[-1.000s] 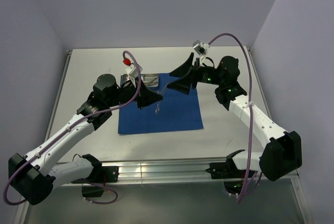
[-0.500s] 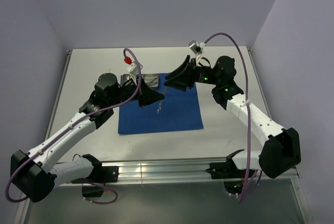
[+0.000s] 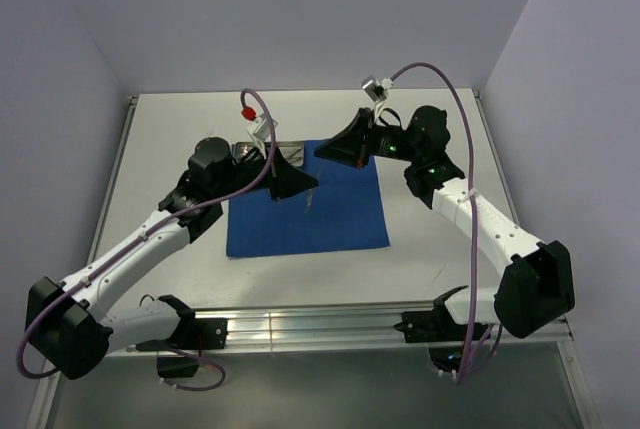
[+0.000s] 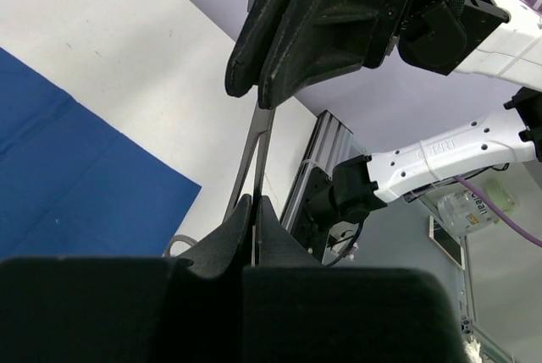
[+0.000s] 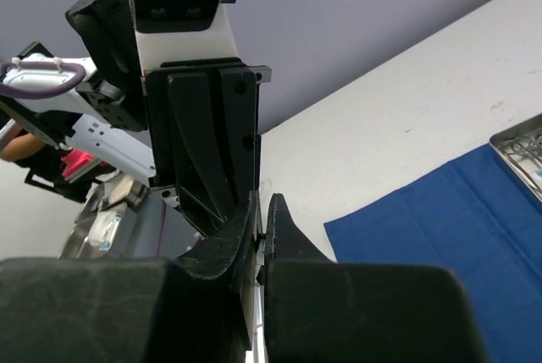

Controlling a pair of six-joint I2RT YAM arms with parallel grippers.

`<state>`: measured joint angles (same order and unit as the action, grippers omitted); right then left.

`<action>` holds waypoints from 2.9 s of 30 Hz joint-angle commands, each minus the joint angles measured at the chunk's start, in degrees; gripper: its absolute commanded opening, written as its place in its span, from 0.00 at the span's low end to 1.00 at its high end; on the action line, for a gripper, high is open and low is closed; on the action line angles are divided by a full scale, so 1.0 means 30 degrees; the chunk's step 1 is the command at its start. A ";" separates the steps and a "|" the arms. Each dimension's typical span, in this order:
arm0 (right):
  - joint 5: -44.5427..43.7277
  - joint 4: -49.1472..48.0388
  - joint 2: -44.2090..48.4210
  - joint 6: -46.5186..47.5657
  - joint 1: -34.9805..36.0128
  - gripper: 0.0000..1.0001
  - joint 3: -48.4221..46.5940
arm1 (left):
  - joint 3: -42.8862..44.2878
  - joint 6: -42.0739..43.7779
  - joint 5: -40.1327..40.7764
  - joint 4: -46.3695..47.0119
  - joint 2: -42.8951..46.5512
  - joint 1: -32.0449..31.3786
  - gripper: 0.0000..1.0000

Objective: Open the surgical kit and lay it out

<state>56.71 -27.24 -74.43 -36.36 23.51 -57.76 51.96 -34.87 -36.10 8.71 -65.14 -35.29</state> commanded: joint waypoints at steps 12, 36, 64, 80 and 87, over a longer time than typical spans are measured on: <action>0.0199 -0.0322 -0.0150 0.0313 0.0104 0.00 -0.0641 | 0.1458 0.1604 0.1573 -0.0823 0.0298 -0.0073 0.61; 0.4242 -1.1309 0.0026 -0.7891 0.0250 0.00 0.1205 | 0.2717 0.1667 -1.1348 -0.1088 -0.0580 0.3355 0.55; 0.4095 -0.9377 -0.0003 -0.6573 0.0777 0.00 0.0620 | 0.4329 0.4035 -0.4549 -0.6008 -0.0551 -0.0102 0.50; 0.4125 -0.8585 -0.0120 -0.6133 0.0778 0.00 0.0385 | 0.4387 0.4974 -0.4257 -0.6887 -0.0668 -0.0746 0.38; 0.4125 -0.8438 -0.0149 -0.6044 0.0778 0.00 0.0385 | 0.4446 0.5120 -0.4111 -0.7034 -0.0727 -0.0923 0.36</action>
<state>69.06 -51.53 -75.88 -55.40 25.36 -53.74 62.83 -20.71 -48.95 -12.32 -67.44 -37.60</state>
